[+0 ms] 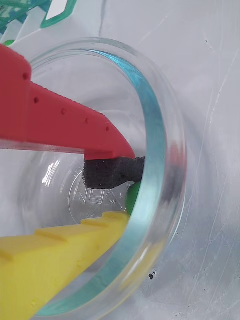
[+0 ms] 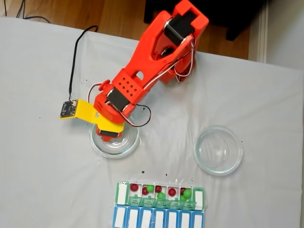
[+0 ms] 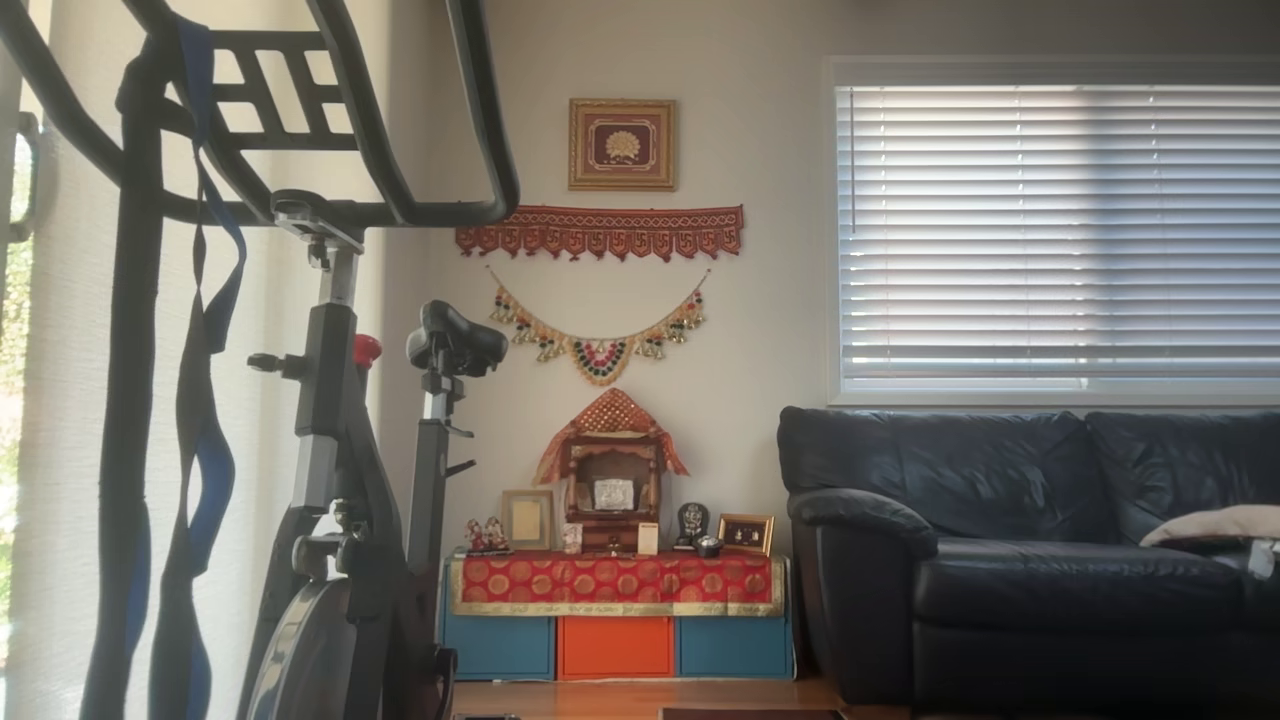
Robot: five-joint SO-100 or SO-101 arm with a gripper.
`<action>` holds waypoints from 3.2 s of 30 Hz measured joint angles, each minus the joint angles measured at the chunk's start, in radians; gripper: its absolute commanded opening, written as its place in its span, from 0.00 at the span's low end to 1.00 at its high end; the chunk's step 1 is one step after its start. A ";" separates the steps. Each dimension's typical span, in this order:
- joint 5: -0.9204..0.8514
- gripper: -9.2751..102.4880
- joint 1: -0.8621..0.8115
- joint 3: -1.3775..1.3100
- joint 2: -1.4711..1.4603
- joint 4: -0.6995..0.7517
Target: Sort medicines into box.
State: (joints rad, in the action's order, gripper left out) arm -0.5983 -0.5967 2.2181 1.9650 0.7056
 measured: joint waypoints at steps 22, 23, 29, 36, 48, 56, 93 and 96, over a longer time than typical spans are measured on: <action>0.000 0.21 -0.015 -0.002 0.005 0.078; 0.000 0.21 -0.017 -0.002 0.005 0.078; 0.000 0.25 -0.018 -0.014 0.005 0.097; -0.002 0.25 -0.034 -0.014 0.032 0.098; -0.046 0.23 -0.054 -0.014 0.037 0.048; -0.066 0.22 -0.063 -0.014 0.037 0.041; -0.064 0.18 -0.078 0.017 -0.014 -0.077; -0.064 0.18 -0.084 0.028 -0.011 -0.087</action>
State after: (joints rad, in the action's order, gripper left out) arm -0.6627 -0.6811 2.2457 1.9543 0.6182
